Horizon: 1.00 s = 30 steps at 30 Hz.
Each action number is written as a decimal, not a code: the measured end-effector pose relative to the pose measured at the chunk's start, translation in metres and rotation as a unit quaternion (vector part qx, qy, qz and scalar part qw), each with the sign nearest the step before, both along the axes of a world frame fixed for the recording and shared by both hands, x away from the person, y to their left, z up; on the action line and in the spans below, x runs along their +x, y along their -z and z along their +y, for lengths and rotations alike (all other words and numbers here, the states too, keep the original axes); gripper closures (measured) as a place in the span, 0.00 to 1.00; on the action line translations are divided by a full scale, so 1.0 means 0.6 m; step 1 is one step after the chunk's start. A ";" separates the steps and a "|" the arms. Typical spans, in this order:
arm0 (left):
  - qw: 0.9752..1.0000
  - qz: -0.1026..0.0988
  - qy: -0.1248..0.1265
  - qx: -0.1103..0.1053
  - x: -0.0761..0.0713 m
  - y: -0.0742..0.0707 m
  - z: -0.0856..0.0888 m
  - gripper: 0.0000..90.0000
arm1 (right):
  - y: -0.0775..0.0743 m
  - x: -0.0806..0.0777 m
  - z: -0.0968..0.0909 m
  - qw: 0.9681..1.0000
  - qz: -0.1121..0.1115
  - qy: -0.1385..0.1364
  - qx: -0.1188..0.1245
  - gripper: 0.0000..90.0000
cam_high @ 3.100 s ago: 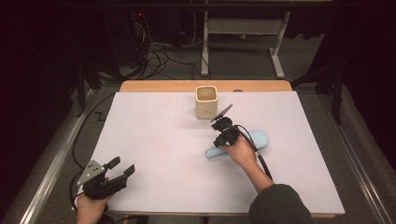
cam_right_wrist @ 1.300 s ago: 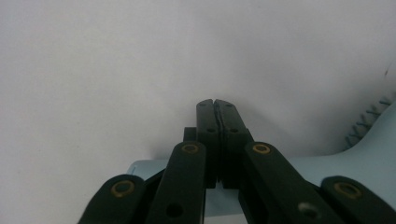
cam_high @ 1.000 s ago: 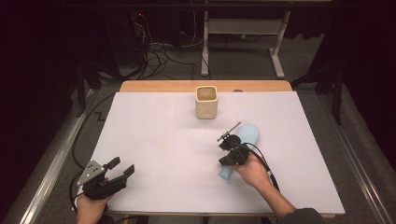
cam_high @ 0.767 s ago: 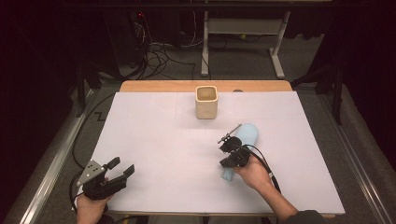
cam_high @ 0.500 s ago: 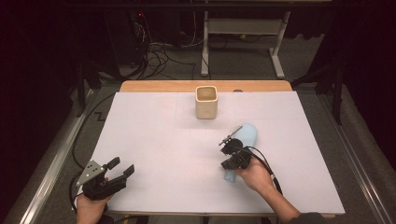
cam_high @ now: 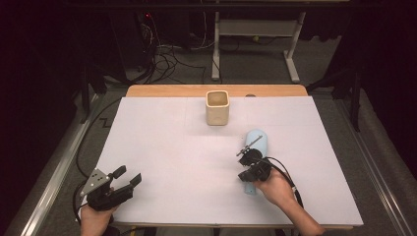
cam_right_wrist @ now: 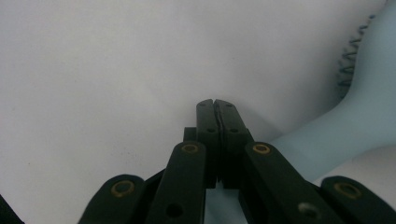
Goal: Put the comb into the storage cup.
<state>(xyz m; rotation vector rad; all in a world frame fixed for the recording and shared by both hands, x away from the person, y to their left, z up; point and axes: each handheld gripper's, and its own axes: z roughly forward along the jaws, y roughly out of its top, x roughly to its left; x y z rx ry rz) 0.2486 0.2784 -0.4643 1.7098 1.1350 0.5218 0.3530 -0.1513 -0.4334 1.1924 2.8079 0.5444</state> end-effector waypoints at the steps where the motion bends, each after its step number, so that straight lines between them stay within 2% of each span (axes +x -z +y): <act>1: 1.000 0.000 0.001 0.001 0.000 0.000 0.000 0.36 | -0.001 -0.002 -0.002 1.000 0.005 0.011 -0.002 1.00; 7: 1.000 -0.001 0.000 0.001 0.000 0.000 0.000 0.36 | -0.002 -0.001 -0.013 1.000 0.001 0.012 -0.002 1.00; 17: 1.000 0.000 0.001 0.001 0.000 0.000 0.000 0.36 | -0.006 0.001 -0.031 1.000 -0.001 0.030 -0.004 1.00; 30: 1.000 -0.001 0.002 0.003 0.000 0.000 0.000 0.36 | -0.013 0.008 -0.046 0.999 -0.010 0.043 -0.017 1.00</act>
